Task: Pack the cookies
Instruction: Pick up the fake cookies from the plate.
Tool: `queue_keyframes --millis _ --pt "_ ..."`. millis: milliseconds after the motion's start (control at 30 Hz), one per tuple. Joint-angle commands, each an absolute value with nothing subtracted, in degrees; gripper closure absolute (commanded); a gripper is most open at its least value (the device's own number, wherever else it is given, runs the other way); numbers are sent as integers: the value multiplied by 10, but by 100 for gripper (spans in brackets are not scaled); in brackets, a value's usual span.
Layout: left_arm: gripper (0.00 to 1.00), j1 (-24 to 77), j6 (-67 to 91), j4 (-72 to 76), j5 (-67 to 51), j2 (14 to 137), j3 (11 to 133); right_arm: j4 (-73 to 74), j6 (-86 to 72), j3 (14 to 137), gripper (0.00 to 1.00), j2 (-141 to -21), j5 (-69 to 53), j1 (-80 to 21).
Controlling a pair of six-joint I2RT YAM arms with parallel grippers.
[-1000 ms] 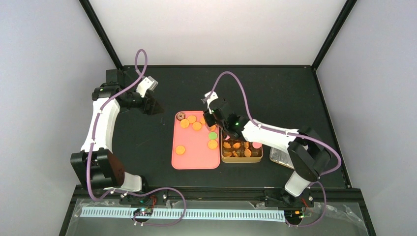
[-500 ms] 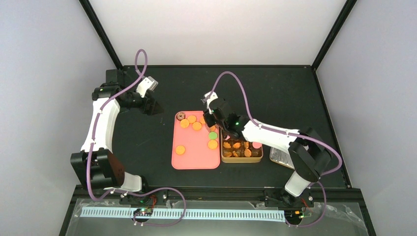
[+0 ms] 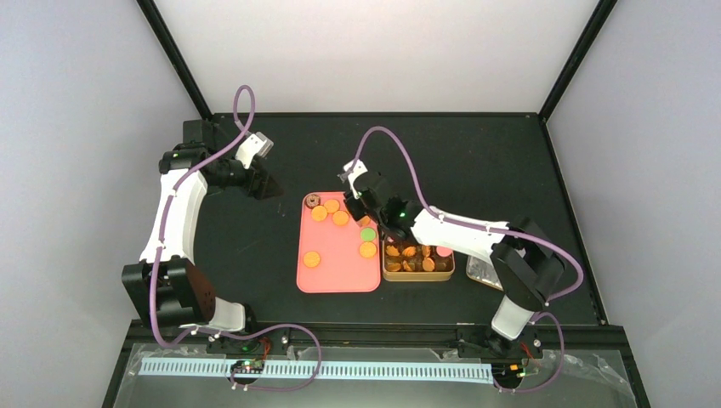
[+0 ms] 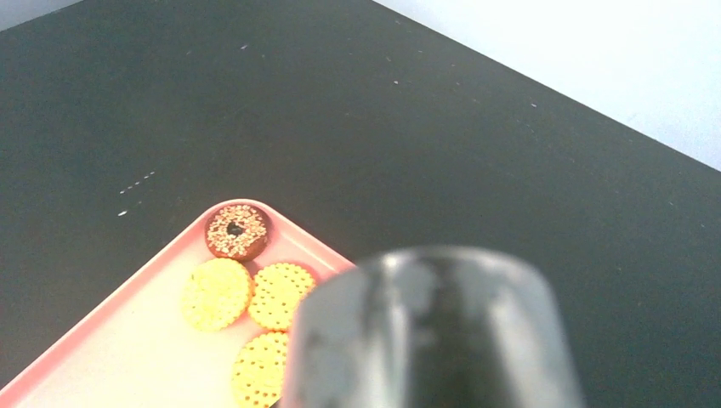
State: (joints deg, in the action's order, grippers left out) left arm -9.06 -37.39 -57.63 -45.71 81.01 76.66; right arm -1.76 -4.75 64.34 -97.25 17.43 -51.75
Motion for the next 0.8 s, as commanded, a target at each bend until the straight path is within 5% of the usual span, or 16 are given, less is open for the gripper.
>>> queue_keyframes --millis 0,767 --pt "22 -96 -381 -590 -471 808 790 5 -27 654 64 -985 164 -536" --pt "22 -96 -388 -597 -468 807 794 7 -41 683 59 -988 129 -521"
